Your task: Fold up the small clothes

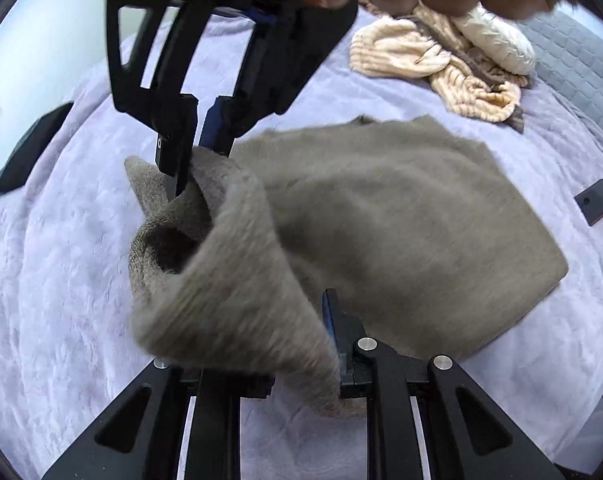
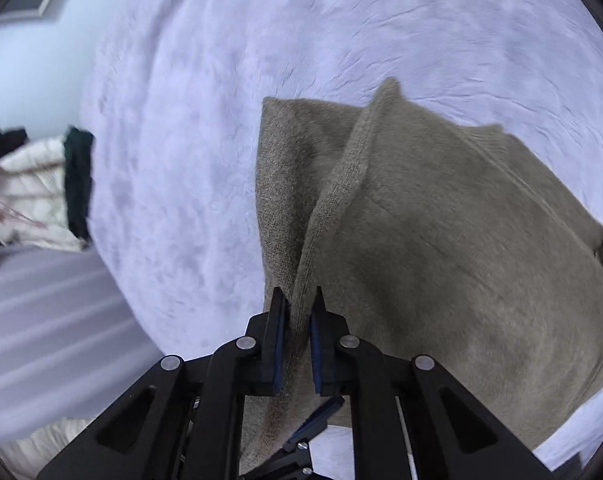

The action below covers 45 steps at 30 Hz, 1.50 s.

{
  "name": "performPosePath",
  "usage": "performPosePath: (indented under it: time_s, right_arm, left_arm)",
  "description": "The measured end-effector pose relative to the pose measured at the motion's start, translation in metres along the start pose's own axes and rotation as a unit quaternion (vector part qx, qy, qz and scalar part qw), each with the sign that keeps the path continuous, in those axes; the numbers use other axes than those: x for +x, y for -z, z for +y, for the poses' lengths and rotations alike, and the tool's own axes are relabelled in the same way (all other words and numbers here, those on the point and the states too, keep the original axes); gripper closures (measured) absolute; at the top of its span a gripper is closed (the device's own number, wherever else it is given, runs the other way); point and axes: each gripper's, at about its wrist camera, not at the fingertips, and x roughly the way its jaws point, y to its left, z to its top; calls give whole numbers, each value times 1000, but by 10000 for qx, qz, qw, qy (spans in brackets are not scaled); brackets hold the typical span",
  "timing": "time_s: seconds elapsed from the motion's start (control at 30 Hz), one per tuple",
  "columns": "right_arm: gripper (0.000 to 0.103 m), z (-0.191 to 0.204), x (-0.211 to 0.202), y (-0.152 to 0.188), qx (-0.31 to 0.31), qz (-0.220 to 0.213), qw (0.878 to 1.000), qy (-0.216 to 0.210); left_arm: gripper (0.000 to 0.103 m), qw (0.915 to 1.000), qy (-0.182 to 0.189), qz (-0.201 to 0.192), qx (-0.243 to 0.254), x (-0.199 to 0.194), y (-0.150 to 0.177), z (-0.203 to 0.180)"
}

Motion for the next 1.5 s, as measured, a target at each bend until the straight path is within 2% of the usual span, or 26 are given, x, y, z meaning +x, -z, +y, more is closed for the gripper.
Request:
performPosePath:
  time_s: [0.23, 0.27, 0.33, 0.43, 0.47, 0.5, 0.53, 0.6, 0.67, 0.8, 0.9, 1.0, 1.17, 1.27, 1.33, 1.37, 1.4, 1.5]
  right_arm:
    - [96, -51, -90, 38, 399, -1140, 9881, -949]
    - [96, -59, -97, 44, 393, -1182, 9875, -961]
    - [95, -76, -107, 59, 324, -1192, 9899, -700]
    - [92, -98, -113, 66, 476, -1118, 9917, -422]
    - [88, -104, -113, 68, 526, -1137, 9913, -393]
    - [72, -108, -112, 68, 567, -1150, 9908, -430]
    - [46, -117, -112, 68, 591, -1145, 9906, -468]
    - [22, -120, -104, 72, 579, -1122, 9907, -504]
    - [22, -119, -91, 80, 517, -1015, 9914, -642]
    - [22, -111, -51, 98, 499, -742, 9922, -874]
    - [22, -103, -22, 110, 570, -657, 9905, -1067]
    - [22, -96, -10, 126, 569, -840, 9867, -1271]
    - [22, -66, -5, 129, 294, -1210, 9895, -728]
    - [22, -46, -11, 124, 58, -1547, 9875, -286]
    - [22, -46, -20, 123, 154, -1894, 9817, -93]
    - [22, -50, -22, 121, 332, -2015, 9787, -190]
    - [23, -62, -21, 116, 645, -2082, 9748, -470]
    - [23, -83, -1, 97, 1295, -1962, 9633, -1298]
  left_arm:
    - [82, 9969, 283, -409, 617, -23, -47, -53]
    - [82, 9959, 330, -448, 718, -23, -52, -62]
    - [82, 9952, 429, -404, 779, -19, -58, -78]
    - [82, 9974, 422, -65, 579, -3, -57, -86]
    - [82, 9982, 389, 70, 443, 0, -54, -83]
    - [82, 9988, 395, 216, 212, 3, -50, -76]
    - [82, 9989, 384, 272, -12, 0, -41, -69]
    - [82, 9973, 314, 431, -499, -3, -27, -48]
    - [82, 9930, 322, 584, -973, -1, -16, -32]
    - [82, 9754, 421, 879, -1979, 0, 11, 11]
    - [82, 9703, 368, 936, -2200, 0, 22, 31]
    - [82, 9691, 346, 880, -2279, -2, 26, 43]
    - [82, 9637, 497, 941, -2450, -5, 40, 58]
    - [82, 9495, 852, 980, -2857, -7, 49, 76]
    - [82, 9457, 806, 958, -3001, -14, 59, 88]
    - [82, 9449, 709, 958, -3048, -18, 65, 95]
    - [82, 9424, 612, 967, -3142, -21, 73, 104]
    - [82, 9264, 649, 1055, -3557, -14, 90, 129]
